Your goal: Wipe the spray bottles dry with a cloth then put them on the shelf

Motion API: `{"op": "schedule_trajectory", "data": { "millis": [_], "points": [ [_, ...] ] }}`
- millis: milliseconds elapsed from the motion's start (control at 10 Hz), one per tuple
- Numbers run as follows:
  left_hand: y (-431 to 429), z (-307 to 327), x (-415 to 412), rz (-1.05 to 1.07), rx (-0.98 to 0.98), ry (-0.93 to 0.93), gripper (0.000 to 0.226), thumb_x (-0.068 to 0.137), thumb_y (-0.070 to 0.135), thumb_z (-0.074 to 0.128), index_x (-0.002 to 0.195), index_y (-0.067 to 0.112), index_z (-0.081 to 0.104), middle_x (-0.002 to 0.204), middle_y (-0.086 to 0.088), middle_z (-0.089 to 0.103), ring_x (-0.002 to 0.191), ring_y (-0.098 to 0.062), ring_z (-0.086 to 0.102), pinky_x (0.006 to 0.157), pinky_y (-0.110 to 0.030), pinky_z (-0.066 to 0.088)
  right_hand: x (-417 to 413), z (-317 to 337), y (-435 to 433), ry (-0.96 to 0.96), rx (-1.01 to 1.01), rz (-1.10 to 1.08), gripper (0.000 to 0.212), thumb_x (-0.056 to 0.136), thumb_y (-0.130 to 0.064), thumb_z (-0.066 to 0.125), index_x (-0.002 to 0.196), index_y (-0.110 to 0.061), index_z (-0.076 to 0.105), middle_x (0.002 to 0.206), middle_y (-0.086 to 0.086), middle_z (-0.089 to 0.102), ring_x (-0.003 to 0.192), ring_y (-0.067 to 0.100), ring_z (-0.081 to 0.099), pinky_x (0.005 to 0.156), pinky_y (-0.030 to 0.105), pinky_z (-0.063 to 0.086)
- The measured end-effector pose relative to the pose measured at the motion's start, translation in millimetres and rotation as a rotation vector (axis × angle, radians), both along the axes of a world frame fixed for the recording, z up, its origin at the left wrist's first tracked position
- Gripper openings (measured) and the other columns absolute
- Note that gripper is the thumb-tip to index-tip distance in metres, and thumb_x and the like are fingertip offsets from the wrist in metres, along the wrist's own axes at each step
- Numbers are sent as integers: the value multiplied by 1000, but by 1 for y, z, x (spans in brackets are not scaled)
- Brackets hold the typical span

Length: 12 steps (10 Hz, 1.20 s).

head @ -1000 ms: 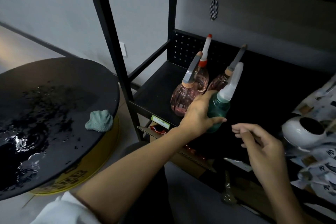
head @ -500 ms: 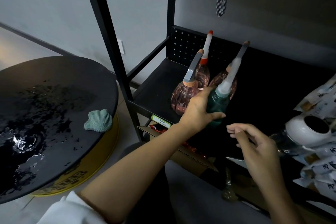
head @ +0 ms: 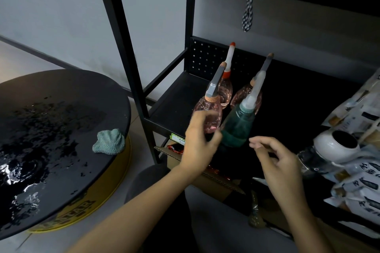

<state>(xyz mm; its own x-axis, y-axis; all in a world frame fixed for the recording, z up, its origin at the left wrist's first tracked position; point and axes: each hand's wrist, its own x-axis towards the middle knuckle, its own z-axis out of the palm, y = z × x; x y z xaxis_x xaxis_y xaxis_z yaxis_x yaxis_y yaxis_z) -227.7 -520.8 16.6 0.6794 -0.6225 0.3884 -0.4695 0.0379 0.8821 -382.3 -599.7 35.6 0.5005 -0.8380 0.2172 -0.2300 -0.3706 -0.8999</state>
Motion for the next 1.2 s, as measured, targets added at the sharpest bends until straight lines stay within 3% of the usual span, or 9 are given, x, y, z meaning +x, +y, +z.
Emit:
{"op": "schedule_trajectory", "data": {
  "millis": [100,200,300,400,500,800,900,1100,1200],
  "points": [
    [-3,1,18,105,58,36,48,80,4,70,121,16,48,121,-2,48,115,-17,51,99,-36,48,16,-14,-8,51,21,-95,29,87,-15,66,115,-19,58,112,-2,62,105,9,57,87,26,50],
    [-12,0,36,41,235,81,79,77,13,78,142,13,34,140,-5,39,130,-16,40,106,-17,34,36,-25,-20,173,67,-136,68,80,-32,74,137,-14,41,134,5,47,122,14,46,99,33,42],
    [-19,-1,44,-14,258,105,84,75,8,80,145,12,35,142,-7,43,127,-13,42,81,8,30,52,-31,-26,226,69,-146,84,74,-38,79,142,-15,35,141,4,43,128,19,43,94,27,37],
    [-20,-5,50,27,244,60,77,70,14,84,137,17,47,132,-3,54,120,-14,51,97,-12,41,58,-38,-31,218,37,-158,77,72,-37,81,136,-16,43,135,3,51,124,20,49,91,26,39],
    [-21,-6,52,32,245,65,75,66,18,87,132,20,51,127,0,57,116,-13,52,98,-28,45,57,-41,-32,222,39,-179,74,72,-39,81,133,-17,46,132,1,56,120,19,54,95,33,45],
    [-20,-7,57,4,243,70,77,64,20,88,131,19,51,126,-1,59,118,-17,55,103,-39,46,55,-33,-26,290,35,-183,79,74,-40,79,139,-15,40,137,3,52,123,19,52,91,26,41],
    [-14,-5,57,-28,243,62,79,67,23,86,135,17,46,131,-3,56,122,-17,51,105,-35,42,47,-28,-17,296,7,-212,78,79,-39,75,141,-13,36,140,4,47,126,20,48,95,29,40],
    [10,3,57,-10,197,68,38,88,23,68,123,13,56,120,-1,58,105,-5,53,87,-12,45,39,-17,13,153,34,-235,40,90,-25,64,126,-10,52,122,2,59,111,14,57,87,15,43],
    [26,6,59,-65,183,84,16,94,19,60,108,14,64,103,1,67,93,-7,63,83,-23,53,36,-15,30,67,76,-249,26,94,-20,58,118,-10,58,112,0,62,100,9,58,72,2,41]
  ]
}}
